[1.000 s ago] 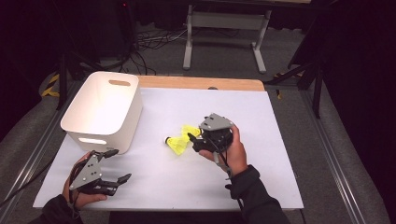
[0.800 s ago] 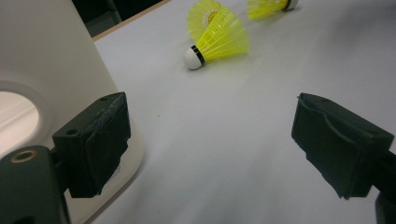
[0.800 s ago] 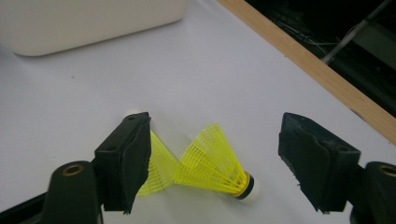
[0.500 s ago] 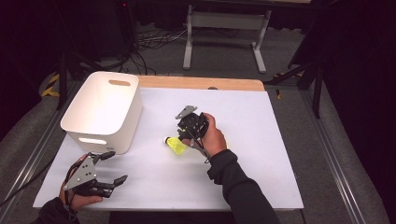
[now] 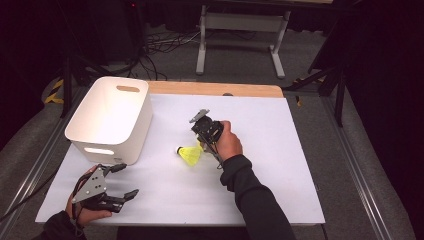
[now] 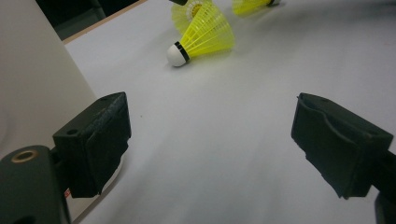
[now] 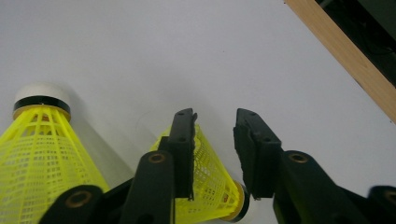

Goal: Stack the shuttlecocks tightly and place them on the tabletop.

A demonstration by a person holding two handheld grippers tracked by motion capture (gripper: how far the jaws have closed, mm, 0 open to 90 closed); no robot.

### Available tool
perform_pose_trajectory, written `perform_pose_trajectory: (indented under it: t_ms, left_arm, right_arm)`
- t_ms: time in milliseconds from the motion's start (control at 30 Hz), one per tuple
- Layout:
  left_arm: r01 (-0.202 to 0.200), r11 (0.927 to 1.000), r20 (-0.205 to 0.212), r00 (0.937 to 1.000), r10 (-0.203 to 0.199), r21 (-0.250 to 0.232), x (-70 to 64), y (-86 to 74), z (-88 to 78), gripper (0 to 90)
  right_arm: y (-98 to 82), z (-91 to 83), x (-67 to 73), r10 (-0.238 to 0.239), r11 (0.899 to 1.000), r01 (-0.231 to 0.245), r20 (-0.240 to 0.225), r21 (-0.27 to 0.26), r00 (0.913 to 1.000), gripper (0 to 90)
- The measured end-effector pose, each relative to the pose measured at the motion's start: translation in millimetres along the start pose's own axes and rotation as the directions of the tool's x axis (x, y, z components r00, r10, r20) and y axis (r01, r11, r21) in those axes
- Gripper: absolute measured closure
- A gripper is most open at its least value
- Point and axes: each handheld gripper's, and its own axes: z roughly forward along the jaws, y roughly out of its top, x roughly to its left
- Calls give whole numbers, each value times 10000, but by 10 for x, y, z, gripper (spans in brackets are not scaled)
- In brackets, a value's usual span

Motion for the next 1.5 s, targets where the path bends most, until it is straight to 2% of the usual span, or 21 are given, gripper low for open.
perform_pose_trajectory:
  t_ms: [67,167,267,733,933,1067,1133,1167,1267,1333,1400,1467,1500]
  left_arm:
    - [22,10000,10,10000,-22,-9,2,-1,0,127]
    - [-20,10000,33,10000,20,46,7,-3,1,127]
    - [-21,10000,30,10000,21,56,5,-4,2,127]
    - [1,9999,20,10000,-2,169,6,-11,22,129]
    - [1,9999,-6,10000,-1,156,8,-11,18,129]
    - [3,9998,-2,10000,-3,178,10,-13,18,129]
    - [11,9999,-1,10000,-11,166,8,-12,17,129]
    - [-19,9998,8,10000,19,174,8,-8,19,130]
    - [31,9999,-29,10000,-30,148,2,-4,30,133]
    - [6,9998,-13,10000,-6,177,-9,4,43,133]
    - [-79,9997,30,10000,78,229,-20,6,52,135]
    - [-98,9995,68,9999,96,291,-22,3,62,135]
    - [-64,9996,71,10000,62,287,-24,1,67,136]
  right_arm:
    - [11,1,-10,-113,9999,112,208,57,9997,749]
    - [23,-10,-26,-242,9997,241,287,34,9993,855]
    - [23,-31,-46,-385,9992,382,452,70,9982,891]
    - [-31,-209,-195,-18,9986,44,480,-536,9988,900]
    - [-39,-386,-240,229,9919,-177,401,-1261,9989,900]
    - [-90,-568,-257,719,9759,-713,-46,-2062,9974,900]
    - [-124,-668,-255,897,9644,-937,-271,-2472,9956,900]
    - [-151,-736,-243,1014,9547,-1113,-498,-2758,9936,900]
    - [-191,-822,-211,1111,9422,-1292,-756,-3092,9909,900]
    - [-220,-865,-187,1178,9323,-1472,-1074,-3303,9872,900]
    - [-277,-917,-139,1280,9176,-1687,-1341,-3600,9827,900]
    - [-334,-942,-105,1444,9039,-1984,-1663,-3788,9754,900]
    - [-373,-947,-87,1583,8939,-2223,-1898,-3892,9690,900]
